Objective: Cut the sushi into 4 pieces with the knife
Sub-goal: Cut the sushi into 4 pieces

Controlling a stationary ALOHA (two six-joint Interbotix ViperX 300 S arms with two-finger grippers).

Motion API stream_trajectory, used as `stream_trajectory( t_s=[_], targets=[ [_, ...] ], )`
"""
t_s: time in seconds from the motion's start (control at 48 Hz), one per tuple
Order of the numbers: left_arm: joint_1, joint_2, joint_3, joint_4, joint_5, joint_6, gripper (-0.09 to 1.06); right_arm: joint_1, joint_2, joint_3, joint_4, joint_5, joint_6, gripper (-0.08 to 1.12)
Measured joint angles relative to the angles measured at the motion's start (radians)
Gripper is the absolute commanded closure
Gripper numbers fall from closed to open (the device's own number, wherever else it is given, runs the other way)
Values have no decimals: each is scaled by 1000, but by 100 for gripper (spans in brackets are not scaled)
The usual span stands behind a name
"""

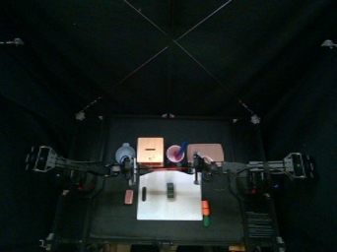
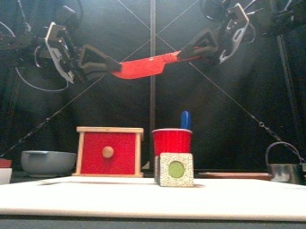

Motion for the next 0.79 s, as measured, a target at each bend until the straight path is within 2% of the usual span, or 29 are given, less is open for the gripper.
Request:
stream_trajectory(
  t_s=[0.167, 0.375, 0.562, 0.688, 0.792],
  targets=[
    [-2, 48, -2, 26, -26, -2, 82, 9, 0, 23, 2, 0, 2, 93],
    [-8, 149, -2, 25, -81, -8, 82, 17, 18, 64, 52, 5, 0, 93],
    [-15, 236, -9, -3, -121, -9, 82, 25, 67, 77, 115, 48, 0, 93],
    [-43, 285, -21, -28, -127, -8, 82, 34, 107, 75, 127, 100, 0, 93],
    [-78, 330, -37, -51, -127, -9, 82, 43, 138, 66, 129, 149, 0, 93]
  ],
)
